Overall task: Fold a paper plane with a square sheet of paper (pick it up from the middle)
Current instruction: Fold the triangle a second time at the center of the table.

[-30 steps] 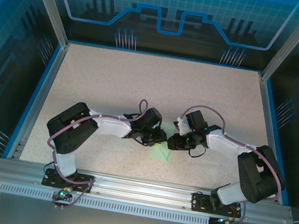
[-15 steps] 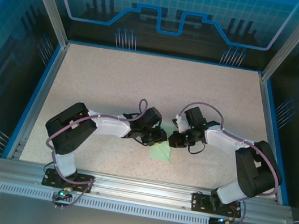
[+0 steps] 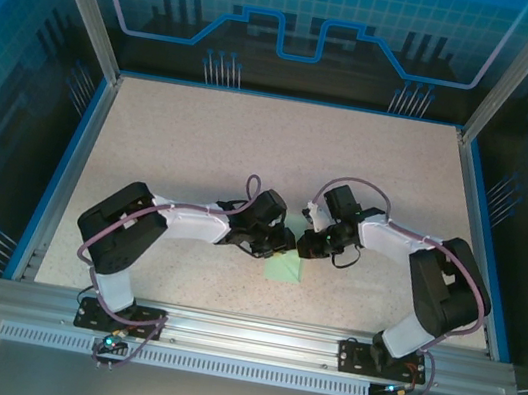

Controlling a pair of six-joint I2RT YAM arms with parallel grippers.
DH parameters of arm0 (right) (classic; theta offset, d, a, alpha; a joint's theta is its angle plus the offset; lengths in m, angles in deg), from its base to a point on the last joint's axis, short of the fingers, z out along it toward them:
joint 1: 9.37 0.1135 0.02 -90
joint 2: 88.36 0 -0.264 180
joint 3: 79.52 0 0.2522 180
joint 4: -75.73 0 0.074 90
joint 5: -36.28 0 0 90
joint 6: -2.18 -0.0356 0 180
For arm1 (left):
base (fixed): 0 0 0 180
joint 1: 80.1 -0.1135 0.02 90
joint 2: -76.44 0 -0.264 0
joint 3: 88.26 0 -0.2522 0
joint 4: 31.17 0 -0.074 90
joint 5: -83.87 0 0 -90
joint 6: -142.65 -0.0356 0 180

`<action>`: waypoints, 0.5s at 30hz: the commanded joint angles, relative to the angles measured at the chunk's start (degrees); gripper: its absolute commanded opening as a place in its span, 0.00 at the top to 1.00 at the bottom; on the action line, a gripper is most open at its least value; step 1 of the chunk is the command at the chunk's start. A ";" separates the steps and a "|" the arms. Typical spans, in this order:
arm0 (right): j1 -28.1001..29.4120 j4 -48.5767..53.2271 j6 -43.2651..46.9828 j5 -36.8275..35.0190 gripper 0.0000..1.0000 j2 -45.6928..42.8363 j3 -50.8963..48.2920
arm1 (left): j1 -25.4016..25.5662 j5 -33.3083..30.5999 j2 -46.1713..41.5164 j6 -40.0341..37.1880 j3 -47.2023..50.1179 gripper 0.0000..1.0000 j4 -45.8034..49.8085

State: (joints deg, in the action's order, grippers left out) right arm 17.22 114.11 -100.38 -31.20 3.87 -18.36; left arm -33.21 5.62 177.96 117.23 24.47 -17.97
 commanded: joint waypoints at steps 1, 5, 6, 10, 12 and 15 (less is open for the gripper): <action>-1.01 1.13 0.44 -0.28 0.90 0.93 1.04 | 0.57 -0.32 -1.73 -0.13 -0.36 0.71 0.32; -1.78 0.70 -0.26 -1.00 0.90 0.67 0.57 | 0.60 -0.98 -1.80 -0.11 -0.01 0.73 0.56; -1.93 0.60 -0.36 -0.93 0.90 0.68 0.51 | 0.60 -0.90 -1.65 -0.23 -0.08 0.73 0.56; -2.13 0.51 -0.04 0.06 0.90 1.35 0.85 | 0.57 -0.44 -0.77 -0.25 -0.36 0.73 0.40; -2.07 0.60 0.07 0.20 0.90 1.55 0.90 | 0.57 -0.50 -0.57 -0.23 -0.27 0.73 0.16; -2.12 0.52 0.19 0.97 0.89 1.72 0.97 | 0.60 -0.52 -0.22 -0.25 -0.42 0.73 0.14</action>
State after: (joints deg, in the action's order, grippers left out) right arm 16.06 114.09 -100.40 -31.81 4.68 -18.36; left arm -33.05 5.59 177.96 117.23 24.47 -17.97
